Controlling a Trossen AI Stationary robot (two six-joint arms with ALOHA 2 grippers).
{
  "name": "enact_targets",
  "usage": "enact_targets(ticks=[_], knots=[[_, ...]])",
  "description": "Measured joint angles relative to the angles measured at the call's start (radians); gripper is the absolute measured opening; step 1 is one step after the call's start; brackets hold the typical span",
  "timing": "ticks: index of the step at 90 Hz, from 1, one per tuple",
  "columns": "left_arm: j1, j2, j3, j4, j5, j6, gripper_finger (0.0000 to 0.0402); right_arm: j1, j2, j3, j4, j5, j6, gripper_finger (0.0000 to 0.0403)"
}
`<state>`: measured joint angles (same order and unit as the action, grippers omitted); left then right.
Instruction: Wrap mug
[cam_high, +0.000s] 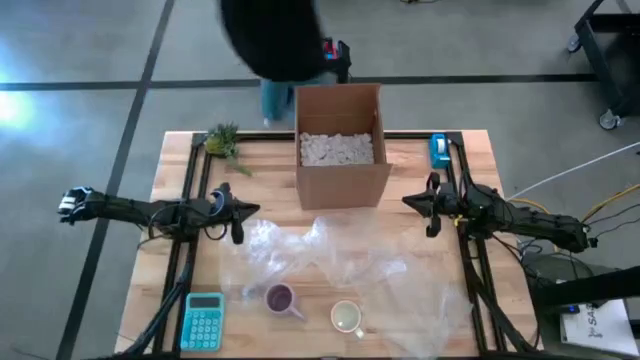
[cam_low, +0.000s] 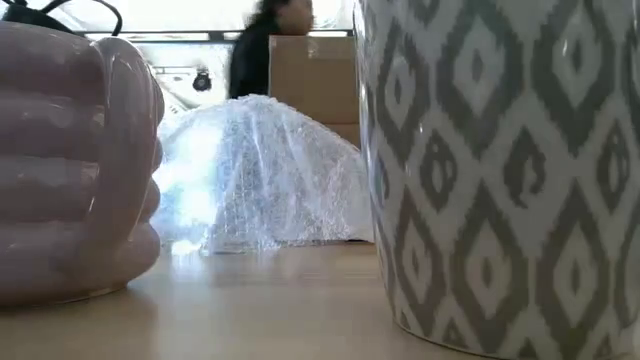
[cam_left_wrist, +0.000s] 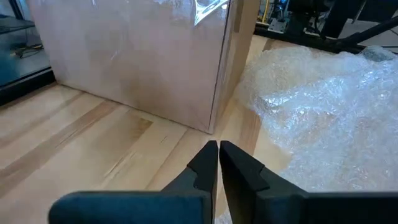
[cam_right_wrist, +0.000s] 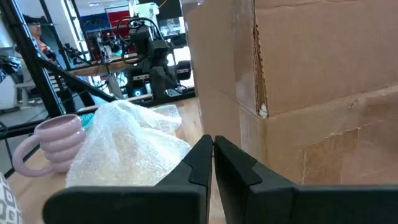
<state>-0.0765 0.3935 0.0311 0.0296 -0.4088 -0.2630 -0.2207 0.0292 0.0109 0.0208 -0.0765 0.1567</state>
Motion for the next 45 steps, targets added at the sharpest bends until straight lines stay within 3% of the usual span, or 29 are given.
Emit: enact_targets(ticks=[45], knots=[[0.000,0.005,0.000,-0.004,0.033,0.000,0.0002,0.000,0.000,0.000,0.000,0.000,0.000,0.0002]])
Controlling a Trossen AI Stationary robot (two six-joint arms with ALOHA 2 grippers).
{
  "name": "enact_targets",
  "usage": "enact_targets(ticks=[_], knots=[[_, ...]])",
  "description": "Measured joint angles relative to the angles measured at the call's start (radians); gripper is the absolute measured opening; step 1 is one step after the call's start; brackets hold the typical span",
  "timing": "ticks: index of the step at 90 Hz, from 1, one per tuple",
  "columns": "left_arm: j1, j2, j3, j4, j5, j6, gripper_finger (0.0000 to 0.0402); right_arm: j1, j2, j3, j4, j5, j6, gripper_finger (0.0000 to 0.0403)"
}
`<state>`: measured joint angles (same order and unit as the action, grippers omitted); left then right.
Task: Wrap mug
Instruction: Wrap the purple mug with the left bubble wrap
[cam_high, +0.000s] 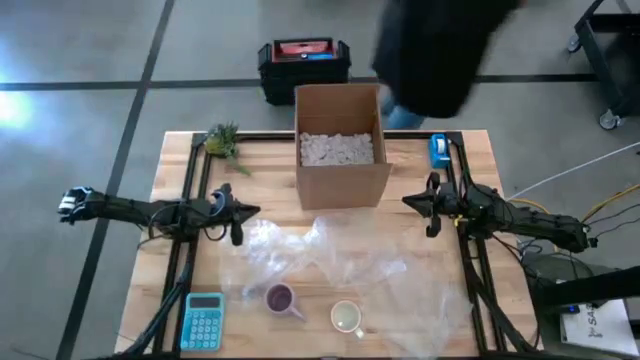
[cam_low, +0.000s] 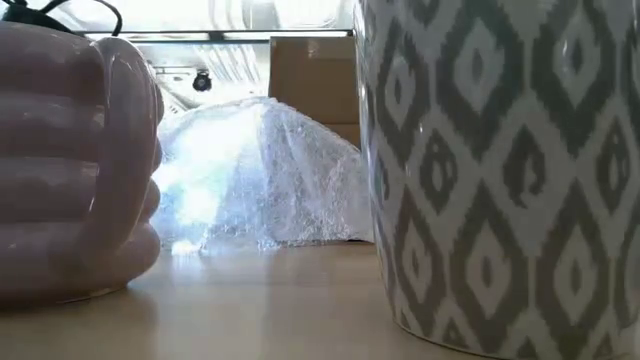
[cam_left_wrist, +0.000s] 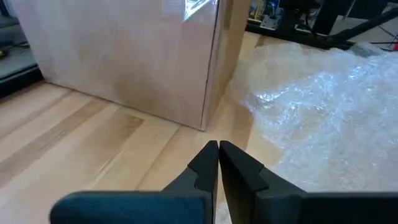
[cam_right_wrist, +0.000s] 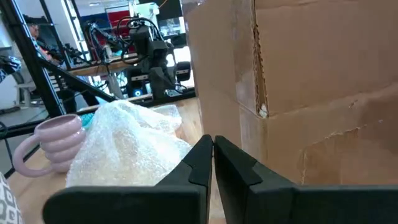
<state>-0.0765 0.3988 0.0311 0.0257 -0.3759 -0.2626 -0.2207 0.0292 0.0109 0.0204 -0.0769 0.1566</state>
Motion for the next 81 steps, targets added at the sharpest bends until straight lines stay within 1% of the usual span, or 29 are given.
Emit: enact_targets(ticks=[20,27,31,37,43,50,55,63,67,74,81], knots=[[0.000,0.003,0.000,0.000,0.000,0.000,0.0006,0.000,0.000,0.000,0.000,0.000,0.000,0.0002],[0.019,0.003,0.000,0.004,-0.015,0.000,0.0005,0.000,0.000,0.000,0.000,0.001,-0.002,0.0002],[0.023,0.003,0.001,0.009,-0.036,0.000,0.0004,0.000,0.000,0.000,0.000,0.003,-0.022,0.0002],[0.022,0.003,0.002,0.010,-0.033,-0.002,0.0004,0.000,0.000,0.000,0.001,0.006,-0.055,0.0002],[0.021,0.006,0.002,0.026,-0.027,-0.054,0.0005,0.000,0.000,0.000,0.015,0.006,-0.089,0.0002],[0.021,0.009,0.002,0.053,-0.026,-0.182,0.0007,0.000,-0.001,0.000,0.037,0.006,-0.114,0.0002],[0.021,0.010,0.002,0.080,-0.038,-0.276,0.0007,0.000,-0.001,0.000,0.038,0.006,-0.067,0.0002],[0.021,0.014,0.002,0.150,-0.057,-0.399,0.0004,0.000,-0.002,0.000,0.044,0.004,0.097,0.0002],[0.023,0.015,0.001,0.206,-0.074,-0.405,0.0002,0.000,-0.001,0.000,0.045,0.003,0.161,0.0002],[0.025,0.022,0.008,0.292,-0.082,-0.382,0.0001,0.000,0.003,0.000,0.075,0.019,0.182,0.0002],[0.021,0.032,0.053,0.341,-0.042,-0.340,0.0000,0.000,0.007,0.000,0.126,0.019,0.192,0.0002]])
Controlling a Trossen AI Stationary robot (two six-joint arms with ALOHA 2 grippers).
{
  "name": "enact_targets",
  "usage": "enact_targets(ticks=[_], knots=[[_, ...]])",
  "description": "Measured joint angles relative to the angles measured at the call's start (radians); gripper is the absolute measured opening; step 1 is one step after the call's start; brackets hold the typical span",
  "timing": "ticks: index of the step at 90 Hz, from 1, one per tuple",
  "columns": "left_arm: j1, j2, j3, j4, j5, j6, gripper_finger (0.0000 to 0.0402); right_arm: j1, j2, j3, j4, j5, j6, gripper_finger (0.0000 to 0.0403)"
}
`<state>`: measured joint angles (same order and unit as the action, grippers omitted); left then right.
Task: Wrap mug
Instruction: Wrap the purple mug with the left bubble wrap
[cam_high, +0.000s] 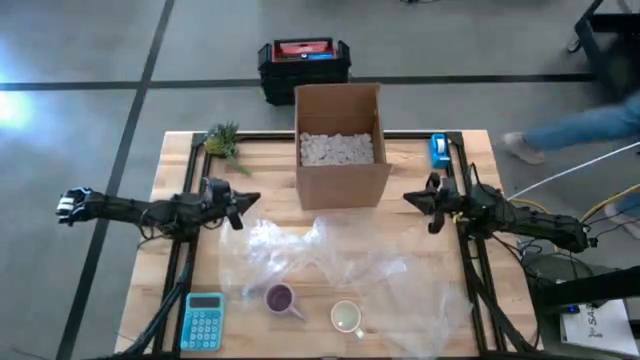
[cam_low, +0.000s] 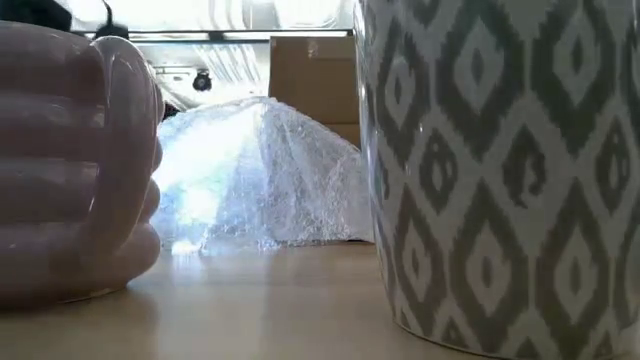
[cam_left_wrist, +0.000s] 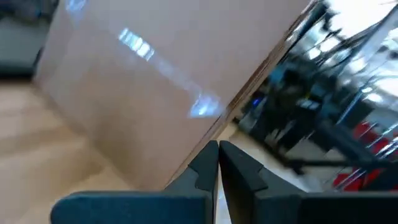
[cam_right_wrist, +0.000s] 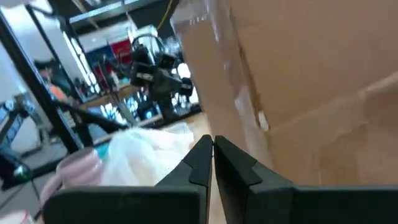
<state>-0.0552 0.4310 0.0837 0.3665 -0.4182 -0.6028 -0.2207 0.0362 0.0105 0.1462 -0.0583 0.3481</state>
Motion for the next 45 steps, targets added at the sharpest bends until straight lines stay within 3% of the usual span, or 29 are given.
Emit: enact_targets(ticks=[11,20,38,45], knots=[[-0.024,0.074,0.137,-0.047,0.054,0.107,0.0000,0.003,0.039,0.002,0.166,-0.077,-0.018,0.0002],[-0.052,0.188,0.267,-0.172,0.073,0.194,0.0000,0.002,0.133,0.041,0.174,-0.078,-0.028,0.0002],[-0.088,0.446,0.492,-0.654,0.097,0.151,0.0000,0.047,0.480,0.193,0.172,-0.128,-0.082,0.0002],[-0.094,0.528,0.545,-0.744,0.097,0.094,0.0000,0.088,0.642,0.270,0.146,-0.155,-0.112,0.0002]])
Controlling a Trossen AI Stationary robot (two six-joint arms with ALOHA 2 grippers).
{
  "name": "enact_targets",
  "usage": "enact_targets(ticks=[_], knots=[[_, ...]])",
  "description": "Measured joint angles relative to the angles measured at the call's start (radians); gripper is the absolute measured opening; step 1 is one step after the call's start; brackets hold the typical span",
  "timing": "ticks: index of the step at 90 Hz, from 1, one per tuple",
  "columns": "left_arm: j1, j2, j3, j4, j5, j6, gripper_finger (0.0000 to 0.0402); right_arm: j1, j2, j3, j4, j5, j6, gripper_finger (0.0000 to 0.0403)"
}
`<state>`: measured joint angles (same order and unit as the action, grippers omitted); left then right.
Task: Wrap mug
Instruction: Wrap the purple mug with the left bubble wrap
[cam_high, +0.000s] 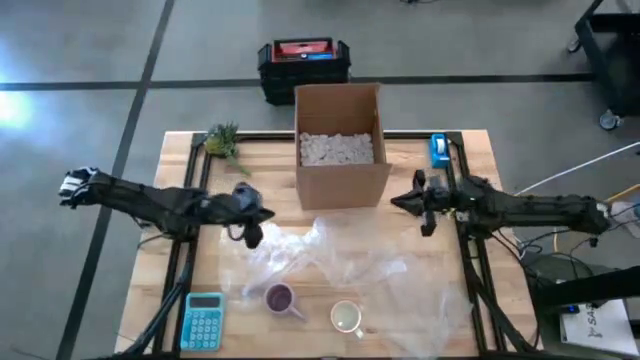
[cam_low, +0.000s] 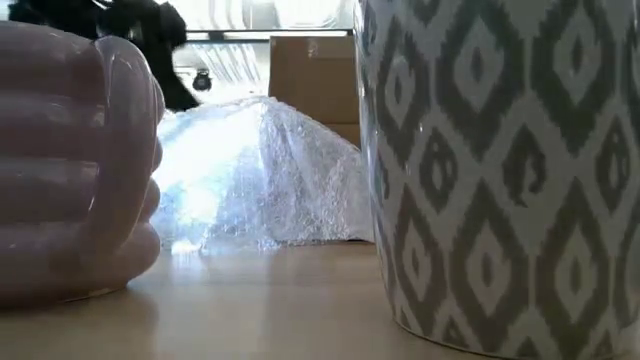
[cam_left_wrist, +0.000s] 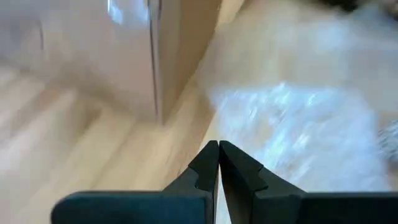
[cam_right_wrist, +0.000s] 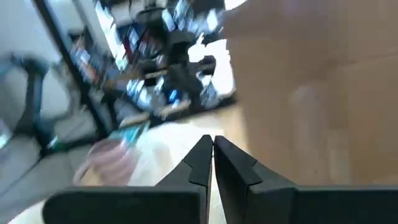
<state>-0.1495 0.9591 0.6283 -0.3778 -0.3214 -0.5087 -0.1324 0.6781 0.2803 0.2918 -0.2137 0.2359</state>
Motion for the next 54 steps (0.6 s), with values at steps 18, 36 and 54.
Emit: enact_targets(ticks=[18,36,54], knots=[[-0.024,0.142,0.067,-0.086,0.083,-0.044,0.0000,0.113,0.426,0.196,-0.218,0.050,-0.132,0.0002],[-0.079,0.171,0.096,-0.203,0.123,-0.153,0.0000,0.155,0.727,0.317,-0.320,0.168,-0.159,0.0002],[-0.158,0.162,0.037,-0.229,0.123,-0.288,0.0000,0.165,0.850,0.395,-0.504,0.284,-0.169,0.0002]])
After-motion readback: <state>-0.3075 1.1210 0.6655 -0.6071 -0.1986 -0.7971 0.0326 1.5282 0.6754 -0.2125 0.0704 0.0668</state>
